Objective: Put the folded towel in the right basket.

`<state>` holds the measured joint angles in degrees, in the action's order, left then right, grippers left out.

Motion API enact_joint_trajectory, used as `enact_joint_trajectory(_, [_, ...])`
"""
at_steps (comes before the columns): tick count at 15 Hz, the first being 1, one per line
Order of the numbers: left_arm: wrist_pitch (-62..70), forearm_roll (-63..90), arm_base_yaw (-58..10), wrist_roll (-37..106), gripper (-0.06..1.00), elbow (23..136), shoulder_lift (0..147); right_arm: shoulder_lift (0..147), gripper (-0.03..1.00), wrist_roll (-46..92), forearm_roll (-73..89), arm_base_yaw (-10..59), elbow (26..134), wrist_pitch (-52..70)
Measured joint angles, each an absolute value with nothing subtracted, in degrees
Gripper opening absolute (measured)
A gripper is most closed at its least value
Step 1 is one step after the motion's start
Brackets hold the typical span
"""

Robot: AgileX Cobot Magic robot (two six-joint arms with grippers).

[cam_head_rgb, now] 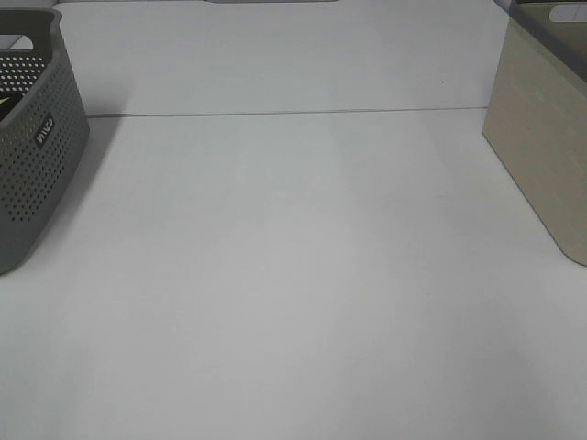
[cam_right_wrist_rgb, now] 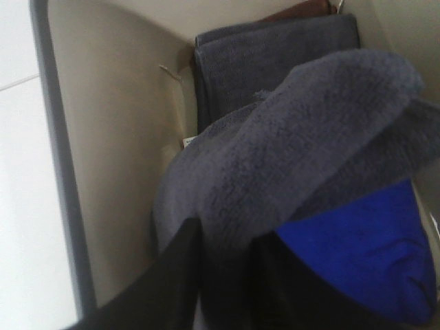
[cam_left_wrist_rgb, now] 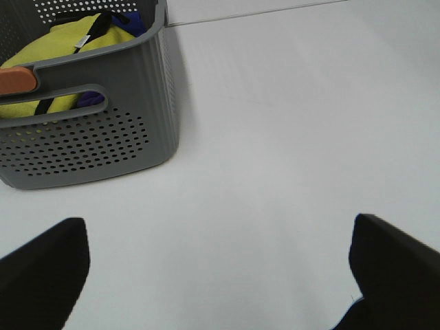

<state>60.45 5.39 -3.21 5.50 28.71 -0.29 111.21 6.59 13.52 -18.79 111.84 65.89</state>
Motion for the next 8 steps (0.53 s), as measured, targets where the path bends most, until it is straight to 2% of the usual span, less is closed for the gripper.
enact_joint_trajectory(3, [60.4,5.4,-3.2,5.5,0.98,28.7,-0.3,114.1,0.58,6.6,13.5,-18.8,111.8,65.9])
enact_joint_trajectory(4, [60.4,5.4,-3.2,5.5,0.98,28.7,-0.3,114.0,0.64,6.6,13.6,-18.7,111.7,66.0])
enact_joint_trajectory(6, [60.4,5.4,-3.2,5.5,0.98,28.7,-0.3,113.3,0.68,6.6,13.5,-17.2,111.7,66.1])
enact_joint_trajectory(8, [60.4,5.4,-3.2,5.5,0.98,28.7,-0.3,111.8,0.69,6.6,13.2,-12.9,111.7,67.1])
